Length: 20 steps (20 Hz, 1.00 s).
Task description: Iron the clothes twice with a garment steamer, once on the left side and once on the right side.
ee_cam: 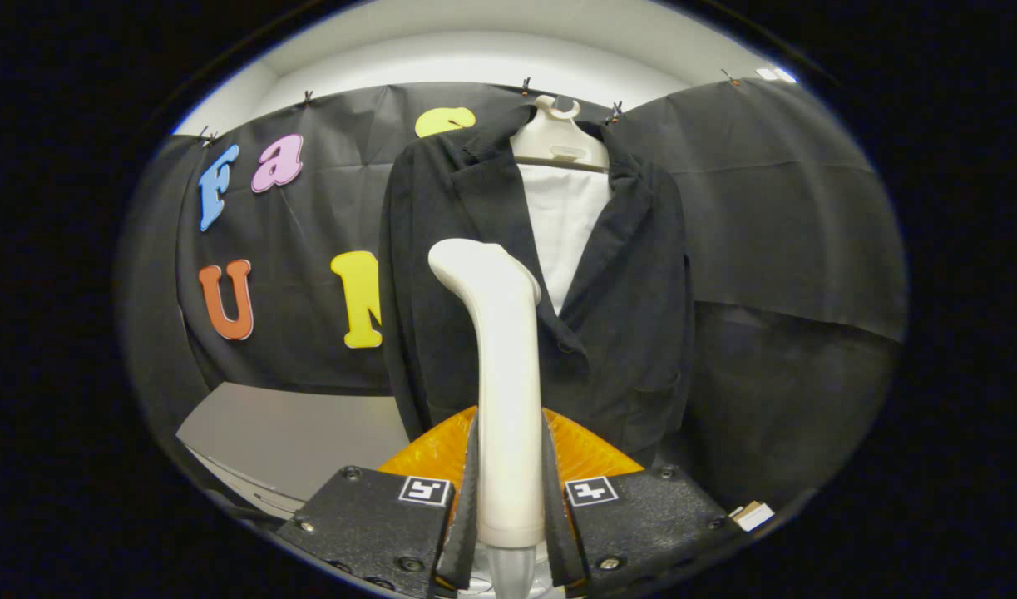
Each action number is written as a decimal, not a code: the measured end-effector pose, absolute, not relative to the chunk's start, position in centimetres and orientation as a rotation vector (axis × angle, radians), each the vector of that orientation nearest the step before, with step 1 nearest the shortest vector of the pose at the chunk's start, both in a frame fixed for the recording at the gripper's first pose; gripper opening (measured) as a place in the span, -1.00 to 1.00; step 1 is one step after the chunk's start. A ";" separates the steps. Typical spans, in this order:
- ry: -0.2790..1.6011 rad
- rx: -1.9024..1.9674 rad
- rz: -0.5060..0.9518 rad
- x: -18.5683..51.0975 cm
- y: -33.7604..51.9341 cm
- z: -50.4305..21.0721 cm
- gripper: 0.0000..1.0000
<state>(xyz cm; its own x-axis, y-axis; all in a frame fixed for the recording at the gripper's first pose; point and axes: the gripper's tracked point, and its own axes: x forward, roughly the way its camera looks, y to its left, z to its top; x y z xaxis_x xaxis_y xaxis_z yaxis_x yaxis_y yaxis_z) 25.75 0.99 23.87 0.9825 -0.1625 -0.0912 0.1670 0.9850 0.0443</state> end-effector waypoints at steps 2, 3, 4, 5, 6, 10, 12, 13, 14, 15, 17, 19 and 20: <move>0.102 0.045 -0.167 25.8 0.9 22.8 -0.25; 0.110 0.041 -0.169 25.8 0.8 22.2 -0.25; 0.120 0.036 -0.168 25.8 0.8 21.7 -0.25; 0.129 0.034 -0.167 25.9 0.9 21.1 -0.25; 0.141 0.032 -0.165 26.0 0.9 20.5 -0.25; 0.187 0.029 -0.181 26.5 0.3 17.9 -0.25; 0.210 0.035 -0.183 26.3 0.0 16.9 -0.25; 0.219 0.035 -0.186 26.5 0.0 16.3 -0.25; 0.228 0.029 -0.191 26.4 -0.2 15.8 -0.25; 0.237 0.027 -0.195 26.4 -0.3 15.2 -0.25; 0.264 0.033 -0.197 26.3 -0.4 14.1 -0.25; 0.289 0.033 -0.200 26.2 -0.6 13.2 -0.25; 0.300 0.029 -0.202 26.1 -0.7 12.8 -0.25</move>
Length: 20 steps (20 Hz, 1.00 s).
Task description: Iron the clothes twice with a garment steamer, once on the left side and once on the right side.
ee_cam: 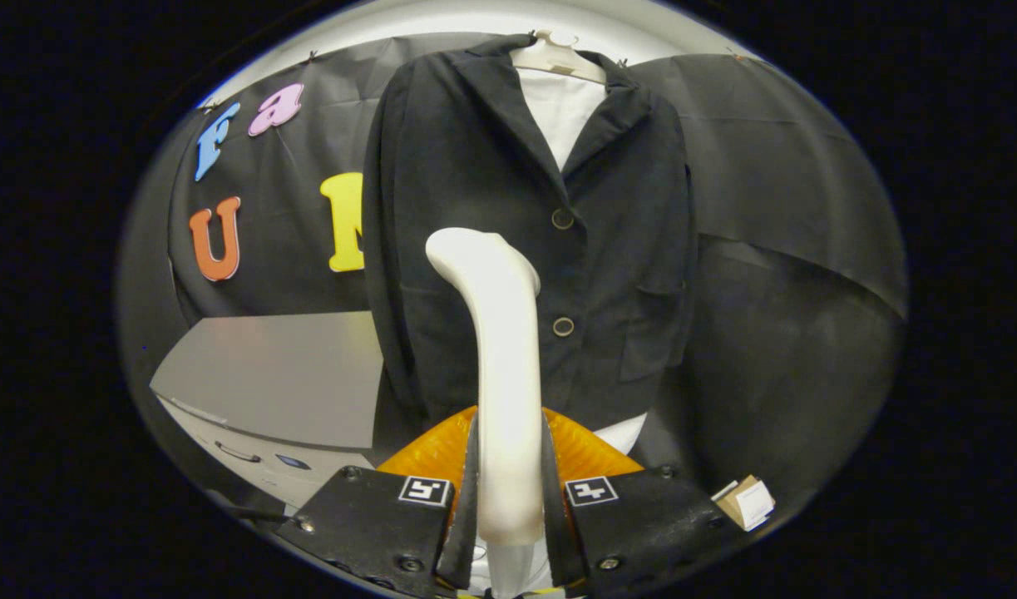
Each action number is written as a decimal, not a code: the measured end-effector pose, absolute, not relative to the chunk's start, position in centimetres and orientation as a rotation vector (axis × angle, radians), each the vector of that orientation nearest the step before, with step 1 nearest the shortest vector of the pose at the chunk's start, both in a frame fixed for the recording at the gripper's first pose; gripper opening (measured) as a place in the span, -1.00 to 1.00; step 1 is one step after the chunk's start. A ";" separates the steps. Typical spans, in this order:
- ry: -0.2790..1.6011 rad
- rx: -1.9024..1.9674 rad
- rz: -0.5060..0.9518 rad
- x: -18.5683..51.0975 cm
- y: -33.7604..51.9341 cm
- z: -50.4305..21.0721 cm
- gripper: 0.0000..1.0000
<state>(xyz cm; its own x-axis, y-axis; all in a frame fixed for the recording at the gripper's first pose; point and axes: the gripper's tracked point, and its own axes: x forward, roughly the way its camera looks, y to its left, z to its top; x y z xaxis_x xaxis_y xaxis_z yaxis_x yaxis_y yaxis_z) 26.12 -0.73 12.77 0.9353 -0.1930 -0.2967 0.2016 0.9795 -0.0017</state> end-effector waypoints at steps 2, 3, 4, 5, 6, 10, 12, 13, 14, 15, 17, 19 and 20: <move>0.326 0.029 -0.203 26.1 -0.8 11.3 -0.25; 0.339 0.031 -0.204 26.4 -0.5 10.2 -0.25; 0.349 0.034 -0.206 26.6 -0.4 9.4 -0.25; 0.358 0.032 -0.209 26.6 -0.5 8.9 -0.25; 0.367 0.031 -0.211 26.5 -0.6 8.4 -0.25; 0.406 0.033 -0.218 26.4 -0.6 6.2 -0.25; 0.428 0.034 -0.220 26.3 -0.6 5.0 -0.25; 0.437 0.033 -0.222 26.3 -0.6 4.4 -0.25; 0.446 0.032 -0.223 26.2 -0.6 3.9 -0.25; 0.457 0.032 -0.224 26.1 -0.7 3.3 -0.25; 0.475 0.030 -0.225 26.1 -0.7 2.2 -0.25; 0.492 0.027 -0.224 26.0 -0.5 1.2 -0.25; 0.498 0.026 -0.224 26.0 -0.5 0.7 -0.25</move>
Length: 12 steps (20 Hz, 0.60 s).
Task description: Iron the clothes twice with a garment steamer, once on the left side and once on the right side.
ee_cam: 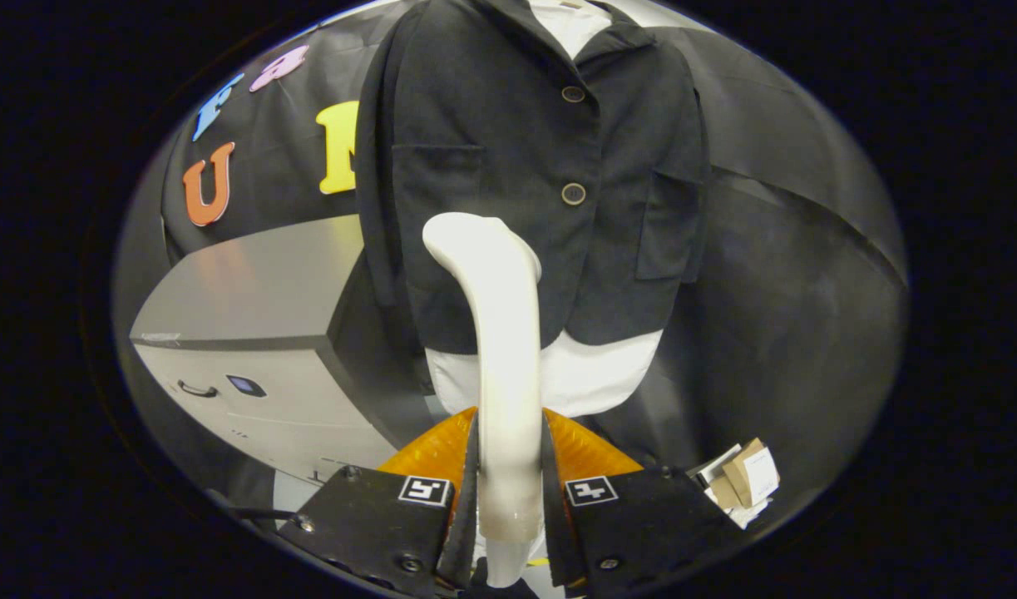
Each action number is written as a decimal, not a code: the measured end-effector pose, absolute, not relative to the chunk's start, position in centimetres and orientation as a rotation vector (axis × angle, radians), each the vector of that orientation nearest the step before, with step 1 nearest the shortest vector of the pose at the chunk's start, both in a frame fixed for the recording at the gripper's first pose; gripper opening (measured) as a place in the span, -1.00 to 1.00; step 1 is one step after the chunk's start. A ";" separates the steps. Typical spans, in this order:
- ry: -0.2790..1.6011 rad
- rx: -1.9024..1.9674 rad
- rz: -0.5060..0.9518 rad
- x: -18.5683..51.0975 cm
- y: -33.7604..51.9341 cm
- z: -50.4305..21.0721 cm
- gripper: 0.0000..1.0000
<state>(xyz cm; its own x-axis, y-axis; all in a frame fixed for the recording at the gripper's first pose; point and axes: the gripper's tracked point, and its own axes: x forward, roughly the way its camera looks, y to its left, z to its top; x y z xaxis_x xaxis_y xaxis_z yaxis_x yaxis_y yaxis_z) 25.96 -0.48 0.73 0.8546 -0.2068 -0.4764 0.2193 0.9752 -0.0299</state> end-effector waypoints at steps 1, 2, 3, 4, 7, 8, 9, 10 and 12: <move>0.504 0.023 -0.225 25.9 -0.5 0.3 -0.25; 0.509 0.023 -0.225 25.9 -0.4 0.0 -0.25; 0.514 0.021 -0.225 25.9 -0.4 -0.3 -0.25; 0.517 0.022 -0.225 25.8 -0.4 -0.5 -0.25; 0.517 0.031 -0.217 25.6 -0.4 -0.6 -0.25; 0.516 0.035 -0.213 25.3 -0.3 -0.5 -0.25; 0.513 0.041 -0.209 25.1 -0.4 -0.5 -0.26; 0.509 0.046 -0.206 24.7 -0.5 -0.4 -0.25; 0.503 0.056 -0.204 23.6 -0.8 -0.4 -0.25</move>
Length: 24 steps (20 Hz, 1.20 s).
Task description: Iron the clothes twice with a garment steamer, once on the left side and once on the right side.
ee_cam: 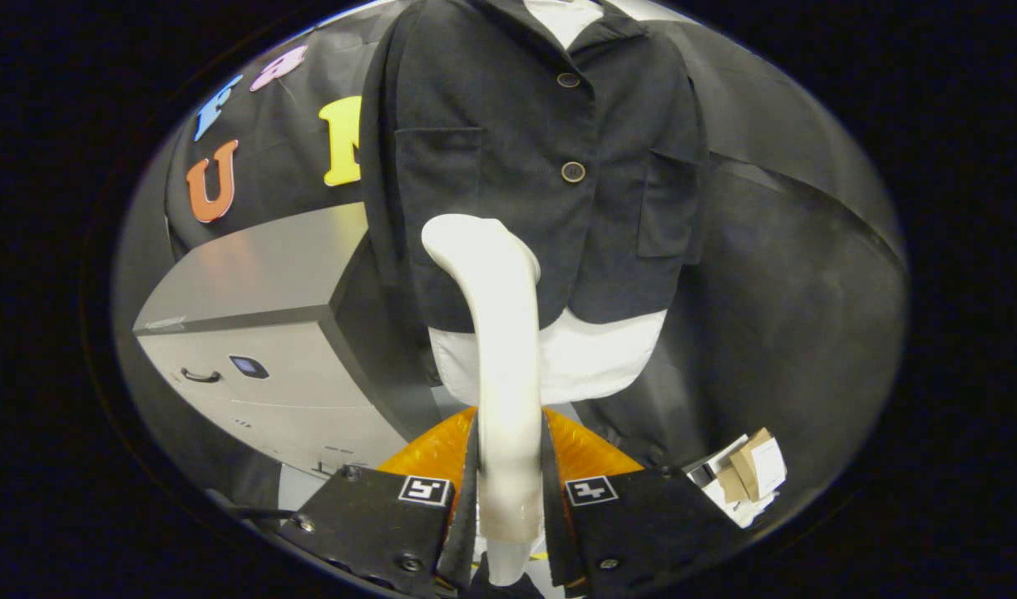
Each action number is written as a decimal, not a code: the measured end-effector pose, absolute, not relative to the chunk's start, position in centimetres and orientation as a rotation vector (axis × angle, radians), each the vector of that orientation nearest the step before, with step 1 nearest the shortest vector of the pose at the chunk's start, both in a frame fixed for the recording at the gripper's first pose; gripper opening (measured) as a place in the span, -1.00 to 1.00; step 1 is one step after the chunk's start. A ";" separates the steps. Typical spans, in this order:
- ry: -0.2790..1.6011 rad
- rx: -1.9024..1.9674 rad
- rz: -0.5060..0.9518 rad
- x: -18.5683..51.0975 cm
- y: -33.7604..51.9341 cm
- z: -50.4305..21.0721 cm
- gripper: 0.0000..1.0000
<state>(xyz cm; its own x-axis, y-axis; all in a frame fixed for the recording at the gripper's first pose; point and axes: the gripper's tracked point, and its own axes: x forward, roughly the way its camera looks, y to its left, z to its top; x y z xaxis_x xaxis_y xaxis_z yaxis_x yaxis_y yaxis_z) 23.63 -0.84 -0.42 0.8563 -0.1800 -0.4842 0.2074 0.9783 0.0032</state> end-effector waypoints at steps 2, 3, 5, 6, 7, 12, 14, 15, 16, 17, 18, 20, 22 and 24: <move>0.499 0.068 -0.204 22.2 -1.5 -0.5 -0.25; 0.498 0.075 -0.205 21.4 -2.0 -0.6 -0.25; 0.490 0.094 -0.210 19.8 -3.3 -0.3 -0.25; 0.477 0.111 -0.218 19.0 -4.1 0.1 -0.25; 0.465 0.122 -0.228 18.5 -5.2 0.5 -0.25; 0.373 0.190 -0.264 16.2 -10.8 5.3 -0.25; 0.318 0.202 -0.268 16.2 -13.0 8.4 -0.25; 0.296 0.199 -0.269 16.4 -14.2 9.9 -0.25; 0.275 0.203 -0.267 16.6 -15.3 11.6 -0.25; 0.249 0.203 -0.260 16.9 -16.1 13.3 -0.25; 0.222 0.199 -0.257 17.5 -16.9 15.1 -0.25; 0.165 0.188 -0.247 18.5 -18.3 18.8 -0.25; 0.099 0.190 -0.227 19.8 -18.9 22.8 -0.25; 0.040 0.195 -0.217 20.8 -19.6 26.5 -0.25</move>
